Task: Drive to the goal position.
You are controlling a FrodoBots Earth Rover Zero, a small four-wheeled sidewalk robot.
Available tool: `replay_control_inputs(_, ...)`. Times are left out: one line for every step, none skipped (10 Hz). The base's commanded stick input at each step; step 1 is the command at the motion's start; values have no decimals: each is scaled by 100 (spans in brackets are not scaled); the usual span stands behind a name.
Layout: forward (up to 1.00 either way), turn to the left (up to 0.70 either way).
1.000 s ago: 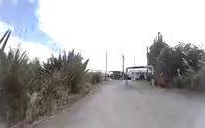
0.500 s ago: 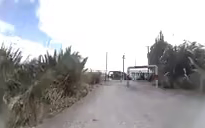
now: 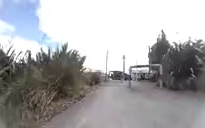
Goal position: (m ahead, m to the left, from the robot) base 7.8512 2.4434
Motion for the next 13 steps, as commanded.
replay_control_inputs(85,0)
replay_control_inputs(85,0)
replay_control_inputs(85,0)
replay_control_inputs(85,0)
replay_control_inputs(85,0)
replay_control_inputs(85,0)
replay_control_inputs(85,0)
replay_control_inputs(85,0)
replay_control_inputs(85,0)
replay_control_inputs(85,0)
replay_control_inputs(85,0)
replay_control_inputs(85,0)
replay_control_inputs(82,0)
